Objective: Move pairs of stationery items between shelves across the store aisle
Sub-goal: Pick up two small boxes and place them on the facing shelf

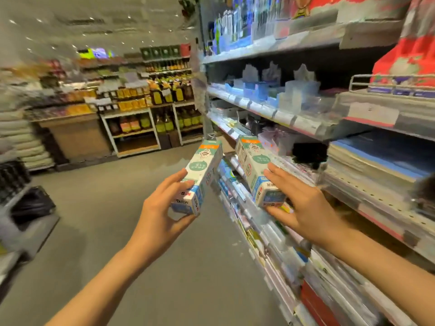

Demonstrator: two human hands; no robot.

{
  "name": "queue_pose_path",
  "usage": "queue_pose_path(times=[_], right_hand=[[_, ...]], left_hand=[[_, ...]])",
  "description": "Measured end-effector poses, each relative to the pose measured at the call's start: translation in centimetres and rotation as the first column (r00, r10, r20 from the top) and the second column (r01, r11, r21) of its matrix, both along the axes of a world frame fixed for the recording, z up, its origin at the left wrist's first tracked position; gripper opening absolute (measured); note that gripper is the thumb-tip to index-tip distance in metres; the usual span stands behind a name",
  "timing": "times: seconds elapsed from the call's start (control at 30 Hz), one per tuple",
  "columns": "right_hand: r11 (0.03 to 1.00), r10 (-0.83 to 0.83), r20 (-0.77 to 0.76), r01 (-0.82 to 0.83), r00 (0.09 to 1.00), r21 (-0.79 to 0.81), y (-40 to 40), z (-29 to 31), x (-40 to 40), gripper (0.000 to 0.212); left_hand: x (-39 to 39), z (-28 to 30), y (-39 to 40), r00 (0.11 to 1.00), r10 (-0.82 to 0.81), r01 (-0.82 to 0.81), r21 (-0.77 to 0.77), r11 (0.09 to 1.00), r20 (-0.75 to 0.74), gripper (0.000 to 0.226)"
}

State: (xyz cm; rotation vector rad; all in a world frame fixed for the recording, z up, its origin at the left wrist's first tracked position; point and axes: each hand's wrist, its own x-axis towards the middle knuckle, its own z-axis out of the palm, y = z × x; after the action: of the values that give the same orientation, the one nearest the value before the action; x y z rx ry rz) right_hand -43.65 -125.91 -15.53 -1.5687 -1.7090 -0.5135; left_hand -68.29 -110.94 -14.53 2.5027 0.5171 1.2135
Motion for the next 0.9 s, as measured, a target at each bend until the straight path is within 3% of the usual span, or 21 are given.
queue_pose_path(times=[0.23, 0.43, 0.7, 0.9], right_hand=[[0.998, 0.044, -0.126, -0.038, 0.991, 0.054, 15.2, 0.8, 4.5, 0.062], [0.994, 0.108, -0.222, -0.111, 0.969, -0.001, 26.7, 1.4, 7.1, 0.064], [0.997, 0.078, -0.213, -0.071, 0.974, 0.04, 43.5, 1.5, 8.2, 0.065], [1.0, -0.003, -0.187, 0.0, 0.982, -0.015, 55.4, 1.1, 8.6, 0.065]], left_hand=[[3.9, 1.4, 12.2, 0.99, 0.143, -0.143, -0.04, 0.989, 0.006, 0.053], [6.3, 1.6, 22.3, 0.981, 0.194, -0.192, -0.08, 0.978, 0.007, 0.052], [7.5, 0.9, 39.7, 0.988, 0.149, -0.144, -0.099, 0.985, 0.041, 0.051], [7.2, 2.2, 54.2, 0.998, 0.052, -0.048, -0.113, 0.992, 0.026, 0.049]])
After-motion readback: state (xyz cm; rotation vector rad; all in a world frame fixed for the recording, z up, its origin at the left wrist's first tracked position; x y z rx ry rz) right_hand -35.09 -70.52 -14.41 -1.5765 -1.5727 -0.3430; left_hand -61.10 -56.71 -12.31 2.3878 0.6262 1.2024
